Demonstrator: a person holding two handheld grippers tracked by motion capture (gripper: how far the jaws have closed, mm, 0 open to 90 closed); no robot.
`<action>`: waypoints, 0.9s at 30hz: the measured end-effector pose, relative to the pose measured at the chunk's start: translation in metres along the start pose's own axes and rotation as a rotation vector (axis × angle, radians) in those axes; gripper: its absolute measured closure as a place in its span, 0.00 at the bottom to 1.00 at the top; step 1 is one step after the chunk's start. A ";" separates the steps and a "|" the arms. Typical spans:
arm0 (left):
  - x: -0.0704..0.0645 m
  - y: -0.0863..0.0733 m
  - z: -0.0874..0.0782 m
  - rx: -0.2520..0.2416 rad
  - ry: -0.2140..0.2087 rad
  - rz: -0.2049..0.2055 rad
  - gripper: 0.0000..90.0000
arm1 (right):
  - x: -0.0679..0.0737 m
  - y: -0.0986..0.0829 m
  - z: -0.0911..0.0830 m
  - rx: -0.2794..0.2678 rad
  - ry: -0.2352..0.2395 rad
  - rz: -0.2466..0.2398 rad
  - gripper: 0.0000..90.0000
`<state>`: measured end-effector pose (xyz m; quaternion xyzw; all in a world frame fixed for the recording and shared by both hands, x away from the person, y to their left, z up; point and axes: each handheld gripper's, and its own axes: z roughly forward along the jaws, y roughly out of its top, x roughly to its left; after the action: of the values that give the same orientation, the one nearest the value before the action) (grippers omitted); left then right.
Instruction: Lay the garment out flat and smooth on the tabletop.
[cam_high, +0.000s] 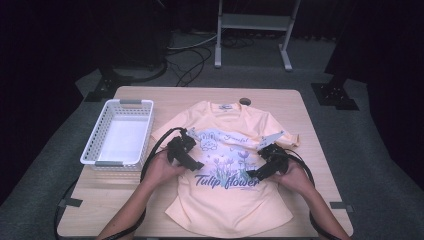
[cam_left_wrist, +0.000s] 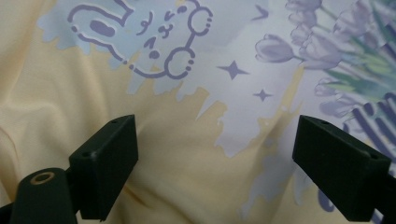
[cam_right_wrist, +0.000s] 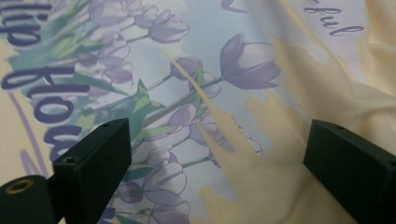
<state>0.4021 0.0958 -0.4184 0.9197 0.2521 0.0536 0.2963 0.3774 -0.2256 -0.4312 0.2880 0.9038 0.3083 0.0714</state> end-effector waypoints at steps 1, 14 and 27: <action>-0.001 -0.001 -0.002 -0.012 0.001 -0.003 0.13 | -0.001 -0.001 -0.002 -0.017 0.003 0.016 0.08; -0.022 -0.015 -0.038 -0.150 -0.009 -0.039 0.11 | 0.012 -0.014 -0.026 -0.117 -0.023 0.052 0.08; -0.037 -0.032 -0.049 -0.181 -0.008 -0.068 0.11 | 0.021 -0.033 -0.045 -0.142 -0.032 0.066 0.08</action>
<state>0.3439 0.1250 -0.3951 0.8804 0.2761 0.0626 0.3806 0.3306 -0.2576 -0.4138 0.3166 0.8685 0.3693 0.0958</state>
